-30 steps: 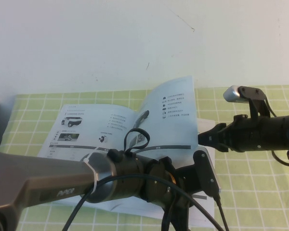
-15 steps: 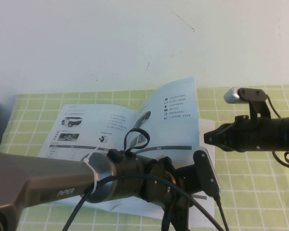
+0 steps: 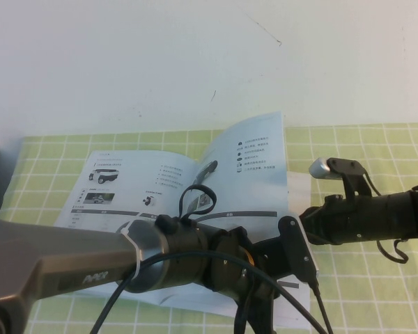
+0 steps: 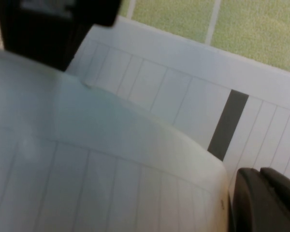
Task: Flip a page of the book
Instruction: Open the closed book
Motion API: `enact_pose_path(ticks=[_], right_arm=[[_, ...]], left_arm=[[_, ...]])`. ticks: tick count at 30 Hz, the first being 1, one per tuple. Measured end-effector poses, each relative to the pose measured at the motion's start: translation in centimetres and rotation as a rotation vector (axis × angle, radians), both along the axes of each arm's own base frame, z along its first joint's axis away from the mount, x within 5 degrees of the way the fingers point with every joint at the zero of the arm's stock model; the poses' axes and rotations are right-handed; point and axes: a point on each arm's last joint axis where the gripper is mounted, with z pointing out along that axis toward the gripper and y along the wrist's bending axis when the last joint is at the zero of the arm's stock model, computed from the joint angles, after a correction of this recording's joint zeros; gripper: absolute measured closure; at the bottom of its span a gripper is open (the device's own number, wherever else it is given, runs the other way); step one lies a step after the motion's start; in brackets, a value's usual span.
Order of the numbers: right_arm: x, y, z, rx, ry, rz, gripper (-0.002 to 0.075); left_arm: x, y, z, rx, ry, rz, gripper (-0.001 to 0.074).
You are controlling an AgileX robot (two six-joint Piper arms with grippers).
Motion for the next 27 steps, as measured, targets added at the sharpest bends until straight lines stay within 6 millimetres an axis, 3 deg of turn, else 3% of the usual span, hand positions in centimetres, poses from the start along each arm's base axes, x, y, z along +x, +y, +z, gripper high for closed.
enact_pose_path(ticks=[14,21,27], right_arm=[[0.3,0.1,-0.9,0.073,0.07,-0.039,0.0728],[0.3,0.1,-1.0,0.086,0.085,-0.049,0.0728],[0.3,0.1,-1.0,0.088,0.09,-0.053,0.0728]], left_arm=[[-0.4,0.3,1.2,-0.015,0.009,0.011,0.0738],[-0.5,0.6,4.3,-0.098,-0.038,0.056,0.0738],[0.2,1.1,4.7,-0.114,-0.054,0.107,0.0738]])
